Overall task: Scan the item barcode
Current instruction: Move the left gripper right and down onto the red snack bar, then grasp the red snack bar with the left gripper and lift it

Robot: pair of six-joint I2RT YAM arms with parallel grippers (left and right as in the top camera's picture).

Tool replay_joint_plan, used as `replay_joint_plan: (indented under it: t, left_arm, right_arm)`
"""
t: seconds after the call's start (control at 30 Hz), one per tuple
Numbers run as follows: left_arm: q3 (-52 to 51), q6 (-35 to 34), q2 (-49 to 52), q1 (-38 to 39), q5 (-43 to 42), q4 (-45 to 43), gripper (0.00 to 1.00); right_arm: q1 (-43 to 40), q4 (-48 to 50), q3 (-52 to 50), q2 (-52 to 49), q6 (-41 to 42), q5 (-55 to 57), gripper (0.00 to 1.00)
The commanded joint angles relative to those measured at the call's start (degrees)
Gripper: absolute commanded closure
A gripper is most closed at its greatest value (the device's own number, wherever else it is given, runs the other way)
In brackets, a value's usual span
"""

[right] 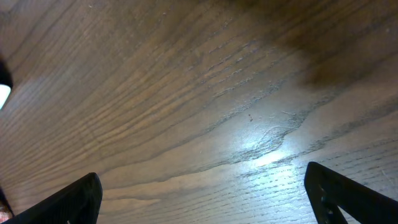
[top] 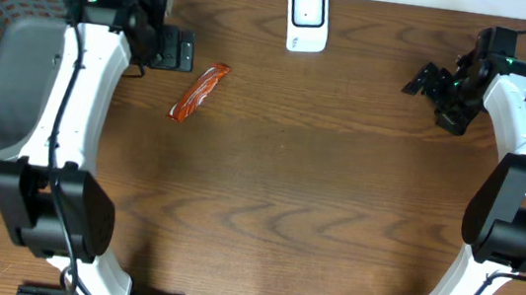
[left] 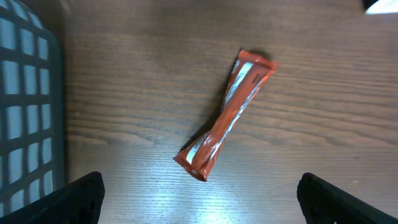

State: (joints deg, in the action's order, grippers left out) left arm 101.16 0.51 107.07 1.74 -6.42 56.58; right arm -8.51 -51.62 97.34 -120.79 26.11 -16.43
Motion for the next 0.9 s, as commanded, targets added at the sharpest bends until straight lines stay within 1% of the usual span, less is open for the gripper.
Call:
replay_joint_plan:
  t: [0.0, 0.17, 0.23, 0.3, 0.63, 0.7, 0.8, 0.87]
  left_arm:
    - [-0.44, 1.01, 2.93, 0.87, 2.82, -0.02, 0.02]
    - [-0.44, 1.42, 7.54, 2.23, 2.84, -1.27, 0.0]
    - [-0.44, 1.42, 9.77, 2.93, 2.84, -1.66, 0.05]
    - [-0.44, 1.42, 11.43, 3.48, 2.86, -1.95, 0.06]
    - [-0.46, 1.4, 18.01, 3.82, 3.06, -3.63, 0.07]
    - [-0.46, 1.36, 18.36, 3.82, 3.02, -3.56, 0.12]
    - [-0.46, 1.16, 18.43, 3.87, 2.29, -3.34, 0.23]
    - [-0.46, 1.16, 18.43, 3.87, 0.52, -3.17, 0.24]
  right_arm:
    - [-0.02, -0.04, -0.02, 1.62, 0.0, 0.48, 0.01]
    - [-0.02, -0.04, -0.02, 1.62, 0.0, 0.48, 0.01]
    - [-0.02, -0.04, -0.02, 1.62, 0.0, 0.48, 0.01]
    - [-0.02, -0.04, -0.02, 1.62, 0.0, 0.48, 0.01]
    - [-0.02, -0.04, -0.02, 1.62, 0.0, 0.48, 0.01]
    - [-0.02, -0.04, -0.02, 1.62, 0.0, 0.48, 0.01]
    - [-0.02, -0.04, -0.02, 1.62, 0.0, 0.48, 0.01]
    - [-0.02, -0.04, -0.02, 1.62, 0.0, 0.48, 0.01]
